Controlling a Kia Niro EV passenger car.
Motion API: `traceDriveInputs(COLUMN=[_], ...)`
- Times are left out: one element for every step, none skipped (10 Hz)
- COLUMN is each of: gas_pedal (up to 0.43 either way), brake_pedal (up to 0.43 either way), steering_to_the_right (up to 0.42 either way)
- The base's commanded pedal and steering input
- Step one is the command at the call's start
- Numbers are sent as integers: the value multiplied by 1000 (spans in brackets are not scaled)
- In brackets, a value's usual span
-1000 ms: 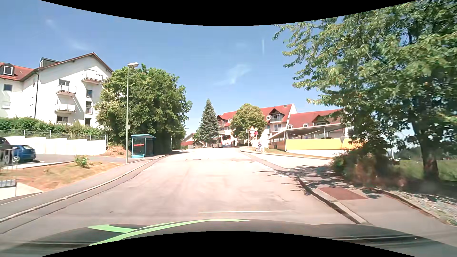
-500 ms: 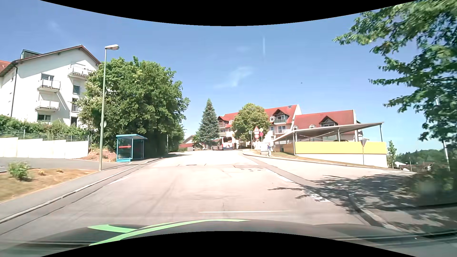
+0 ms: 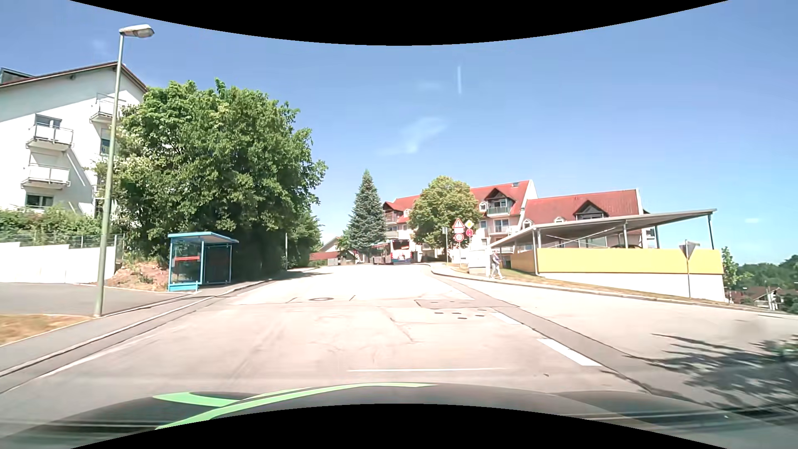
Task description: Follow the waypoints while adhering to traffic rules and regulations
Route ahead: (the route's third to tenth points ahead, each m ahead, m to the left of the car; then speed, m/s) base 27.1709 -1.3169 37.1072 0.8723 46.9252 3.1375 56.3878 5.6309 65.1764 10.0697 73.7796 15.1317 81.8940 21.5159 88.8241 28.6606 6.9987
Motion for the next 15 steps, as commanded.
traceDriveInputs(gas_pedal=[0, 0, 0, 0, 0, 0, 0, 0, 59, 79, 79, 79, 79, 79, 67], brake_pedal=[0, 0, 0, 0, 0, 0, 0, 0, 0, 0, 0, 0, 0, 0, 0], steering_to_the_right=[-14, -14, -15, -15, -15, -15, -15, -15, -16, -16, -16, -16, -16, -16, -16])
